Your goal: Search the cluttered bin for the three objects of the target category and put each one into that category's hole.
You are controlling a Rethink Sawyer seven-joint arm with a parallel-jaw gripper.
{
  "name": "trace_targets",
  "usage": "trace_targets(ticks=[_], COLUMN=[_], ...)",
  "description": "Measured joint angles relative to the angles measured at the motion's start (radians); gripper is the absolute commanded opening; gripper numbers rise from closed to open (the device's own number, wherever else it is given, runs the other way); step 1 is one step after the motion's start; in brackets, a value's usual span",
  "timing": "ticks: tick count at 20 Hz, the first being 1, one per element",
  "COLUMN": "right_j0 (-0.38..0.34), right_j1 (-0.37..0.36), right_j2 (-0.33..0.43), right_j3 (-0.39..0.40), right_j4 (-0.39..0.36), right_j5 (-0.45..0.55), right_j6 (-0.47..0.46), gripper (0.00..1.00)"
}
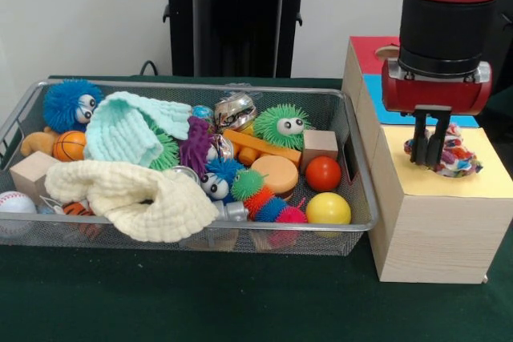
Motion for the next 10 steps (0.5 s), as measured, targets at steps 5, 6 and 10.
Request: trace_targets(ticks=[5,6,10], right_j0=[-0.006,-0.008,-0.01], right_j1=[0.0,0.0,0.0], right_j2=[0.022,0.026,0.04], right_j3=[0.001,0.001,0.001], right_j4=[0.016,0.02,0.03], right_j5=[0.0,0.0,0.0], right_j6=[0.0,0.0,0.0], gripper=[0.0,0.0,0.0])
